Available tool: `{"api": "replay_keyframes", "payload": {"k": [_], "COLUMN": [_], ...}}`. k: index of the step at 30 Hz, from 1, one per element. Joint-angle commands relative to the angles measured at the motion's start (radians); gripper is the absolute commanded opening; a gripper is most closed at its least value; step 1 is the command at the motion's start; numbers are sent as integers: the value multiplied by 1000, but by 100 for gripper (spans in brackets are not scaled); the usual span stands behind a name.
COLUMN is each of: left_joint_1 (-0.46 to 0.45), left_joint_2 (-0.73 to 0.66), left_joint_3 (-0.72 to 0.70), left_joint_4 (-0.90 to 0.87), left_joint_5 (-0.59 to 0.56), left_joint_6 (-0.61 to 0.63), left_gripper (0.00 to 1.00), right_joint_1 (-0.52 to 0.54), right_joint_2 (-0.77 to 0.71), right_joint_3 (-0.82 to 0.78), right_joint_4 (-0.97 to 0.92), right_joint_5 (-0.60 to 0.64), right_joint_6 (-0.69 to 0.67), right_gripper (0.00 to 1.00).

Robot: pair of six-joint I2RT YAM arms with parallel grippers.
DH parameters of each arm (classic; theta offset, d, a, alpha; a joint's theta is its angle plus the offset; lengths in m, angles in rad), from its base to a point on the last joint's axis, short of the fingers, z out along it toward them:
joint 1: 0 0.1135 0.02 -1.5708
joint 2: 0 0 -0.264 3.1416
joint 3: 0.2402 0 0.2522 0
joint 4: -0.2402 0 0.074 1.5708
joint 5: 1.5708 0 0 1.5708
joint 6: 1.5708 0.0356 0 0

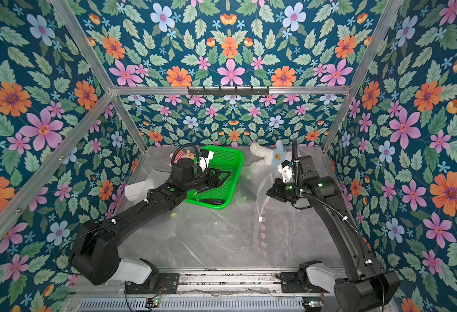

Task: Place the eggplant in a zip-top bag and seal the zipper
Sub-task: Pick up the zipper food storage bag at the center of the board.

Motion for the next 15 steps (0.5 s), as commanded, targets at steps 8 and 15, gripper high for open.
{"api": "replay_keyframes", "payload": {"k": [8, 15], "left_joint_1": [0, -1], "left_joint_2": [-17, 3], "left_joint_3": [13, 40], "left_joint_4": [15, 6], "left_joint_5": [5, 5], "left_joint_6": [-5, -5], "left_gripper": [78, 78], "right_joint_1": [-42, -48], "right_joint_2": [-14, -12], "right_joint_3": [130, 305], "right_joint_4": [28, -87], "right_joint_5": [151, 295], "right_joint_6": [-45, -282], "right_gripper": [0, 0]}}
